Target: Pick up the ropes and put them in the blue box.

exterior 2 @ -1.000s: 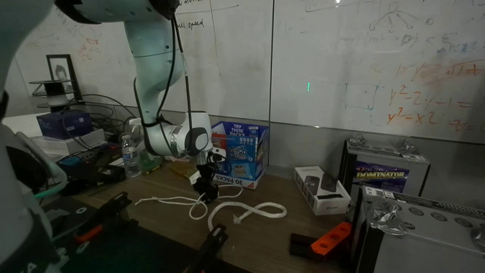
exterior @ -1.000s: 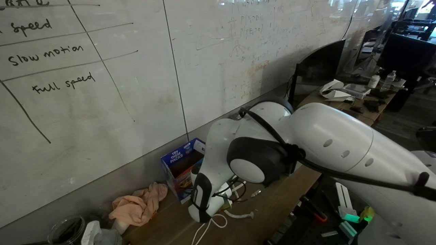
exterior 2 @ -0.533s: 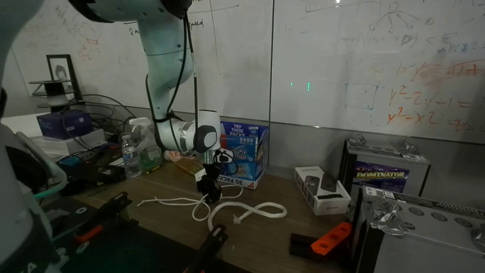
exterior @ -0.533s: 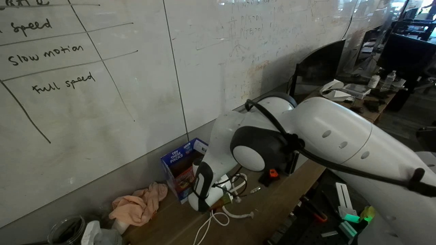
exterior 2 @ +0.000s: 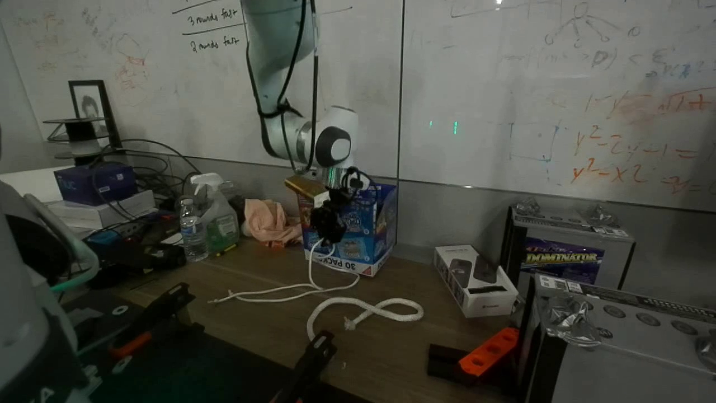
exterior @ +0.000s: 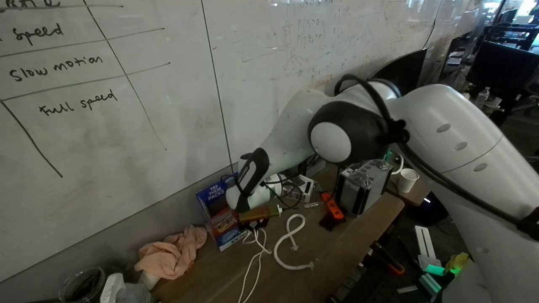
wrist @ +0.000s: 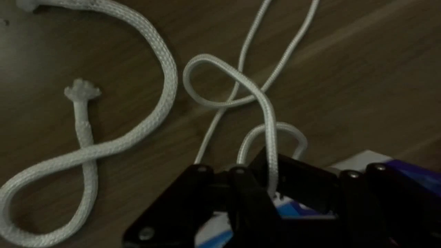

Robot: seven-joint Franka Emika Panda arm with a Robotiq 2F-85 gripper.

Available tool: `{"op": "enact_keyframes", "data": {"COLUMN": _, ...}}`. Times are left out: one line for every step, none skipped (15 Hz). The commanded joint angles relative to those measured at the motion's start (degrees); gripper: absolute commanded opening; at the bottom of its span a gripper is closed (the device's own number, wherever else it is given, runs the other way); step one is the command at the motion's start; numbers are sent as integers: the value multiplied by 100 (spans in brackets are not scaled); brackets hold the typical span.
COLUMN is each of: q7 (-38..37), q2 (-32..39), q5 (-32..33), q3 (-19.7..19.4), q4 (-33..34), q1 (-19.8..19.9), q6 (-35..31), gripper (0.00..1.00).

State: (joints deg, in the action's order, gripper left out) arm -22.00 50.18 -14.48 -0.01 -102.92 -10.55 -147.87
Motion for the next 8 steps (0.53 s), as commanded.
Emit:
{"op": "enact_keyframes", "data": {"q7": 58, "q2": -1077, "q5": -25, "q3": 102, "q4": -329, "q1": 241, "q6": 455, "gripper": 3}}
{"op": "enact_keyframes", "data": {"q7": 39, "q2": -1316, "q5": -34, "q3": 105, "q4": -321, "q1": 283, "q6": 615, "gripper": 3}}
{"op": "enact_keyframes", "data": {"q7": -3, "q2": -1550, "q5": -26, "q3": 87, "q4": -308, "q1": 293, "q6": 723, "gripper": 3}}
{"op": "enact_keyframes", "data": {"q7": -61, "q2": -1793, "q5": 18, "q3": 46, "q4": -321, "q1": 270, "q6": 796, "gripper": 3}}
{"op": "enact_keyframes", "data": {"q7": -124, "q2": -2013, "q5": 52, "q3": 19, "q4": -279, "q1": 257, "q6": 901, "gripper": 3}}
{"op": "enact_keyframes", "data": {"q7": -182, "q2": -2238, "q5": 101, "q3": -10, "q4": -246, "q1": 235, "q6": 1001, "gripper": 2}}
{"op": "enact_keyframes", "data": {"q7": -247, "q2": -2456, "q5": 148, "q3": -31, "q4": -219, "q1": 203, "q6": 1091, "gripper": 3}}
{"op": "enact_keyframes", "data": {"q7": -298, "q2": -2638, "q5": 144, "q3": -20, "q4": -114, "q1": 215, "q6": 1242, "gripper": 3}}
